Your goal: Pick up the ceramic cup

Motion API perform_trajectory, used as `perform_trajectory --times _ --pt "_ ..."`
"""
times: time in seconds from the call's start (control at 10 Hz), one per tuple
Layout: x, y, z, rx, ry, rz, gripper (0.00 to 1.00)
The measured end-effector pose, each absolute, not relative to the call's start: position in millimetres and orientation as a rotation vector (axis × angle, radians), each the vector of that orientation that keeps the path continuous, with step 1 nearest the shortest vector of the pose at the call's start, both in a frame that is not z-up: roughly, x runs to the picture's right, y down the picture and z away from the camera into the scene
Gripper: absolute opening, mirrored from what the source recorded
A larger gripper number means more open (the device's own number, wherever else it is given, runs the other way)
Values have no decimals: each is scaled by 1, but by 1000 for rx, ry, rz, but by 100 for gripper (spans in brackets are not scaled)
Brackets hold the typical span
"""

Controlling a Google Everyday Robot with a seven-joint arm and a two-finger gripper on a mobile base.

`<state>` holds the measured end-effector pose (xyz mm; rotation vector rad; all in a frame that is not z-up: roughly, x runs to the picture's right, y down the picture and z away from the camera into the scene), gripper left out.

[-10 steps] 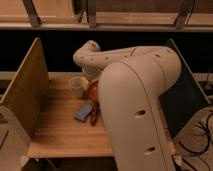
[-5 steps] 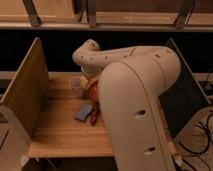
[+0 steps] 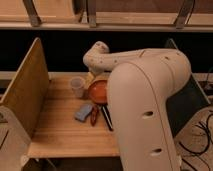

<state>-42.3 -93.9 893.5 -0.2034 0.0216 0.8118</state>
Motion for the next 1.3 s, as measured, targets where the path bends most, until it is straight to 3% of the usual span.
perform_trajectory --times 0.4,1.3 --pt "-70 -99 916 -219 -101 768 80" --pt "-108 -110 912 -232 -128 599 80"
